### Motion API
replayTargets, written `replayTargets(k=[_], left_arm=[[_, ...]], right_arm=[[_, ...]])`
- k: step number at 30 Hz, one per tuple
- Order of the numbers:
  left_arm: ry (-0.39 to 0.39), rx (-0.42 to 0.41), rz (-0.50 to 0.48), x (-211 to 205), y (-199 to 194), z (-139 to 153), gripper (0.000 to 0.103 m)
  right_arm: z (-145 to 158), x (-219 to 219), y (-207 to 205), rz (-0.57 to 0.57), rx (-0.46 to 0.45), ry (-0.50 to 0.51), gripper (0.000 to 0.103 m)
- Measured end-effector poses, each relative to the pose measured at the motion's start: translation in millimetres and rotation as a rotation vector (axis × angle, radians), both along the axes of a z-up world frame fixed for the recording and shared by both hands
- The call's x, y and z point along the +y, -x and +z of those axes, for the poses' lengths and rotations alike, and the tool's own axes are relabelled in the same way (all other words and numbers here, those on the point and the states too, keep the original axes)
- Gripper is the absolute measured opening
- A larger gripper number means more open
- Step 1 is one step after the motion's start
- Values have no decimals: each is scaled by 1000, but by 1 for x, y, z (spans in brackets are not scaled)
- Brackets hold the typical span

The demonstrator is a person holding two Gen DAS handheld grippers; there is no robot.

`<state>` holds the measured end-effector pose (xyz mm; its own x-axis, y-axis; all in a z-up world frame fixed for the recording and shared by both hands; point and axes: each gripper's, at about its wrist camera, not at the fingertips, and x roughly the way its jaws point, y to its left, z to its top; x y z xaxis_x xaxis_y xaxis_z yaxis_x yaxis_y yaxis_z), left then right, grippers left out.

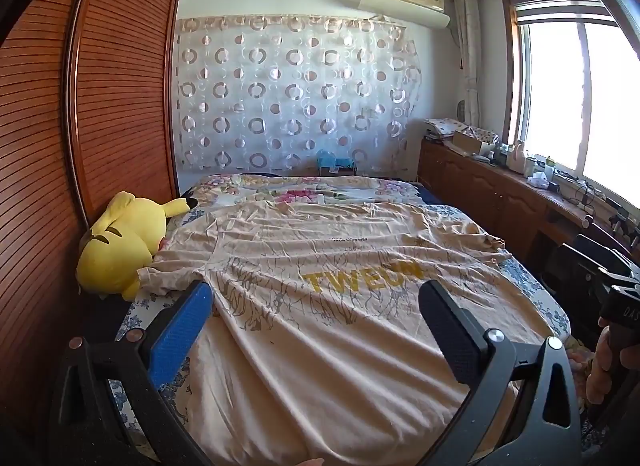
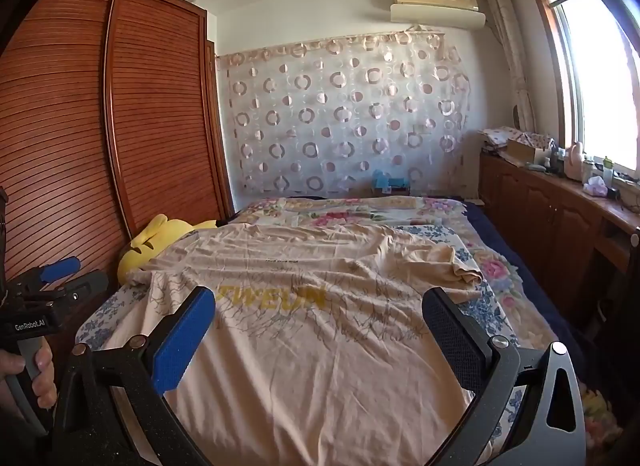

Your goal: Fold small clothes

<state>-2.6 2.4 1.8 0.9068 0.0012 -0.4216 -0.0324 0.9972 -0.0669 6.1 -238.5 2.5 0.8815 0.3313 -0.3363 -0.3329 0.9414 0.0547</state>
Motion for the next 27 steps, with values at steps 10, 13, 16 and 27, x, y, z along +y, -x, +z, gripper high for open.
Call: replayTargets(k=[10, 13, 16, 27], left_arm=[[-3, -3, 1, -1, 0, 0, 103], [-5, -4, 1, -2, 0, 0, 103], [-6, -5, 1, -2, 1, 0, 103], [-8, -8, 1, -2, 2, 0, 103]], right_arm=[[1, -1, 1, 2, -3, -4, 103], [0, 0, 1, 1, -4, -5, 103], [1, -1, 1, 1, -3, -6, 103], [2, 1, 2, 2, -7, -9, 103]])
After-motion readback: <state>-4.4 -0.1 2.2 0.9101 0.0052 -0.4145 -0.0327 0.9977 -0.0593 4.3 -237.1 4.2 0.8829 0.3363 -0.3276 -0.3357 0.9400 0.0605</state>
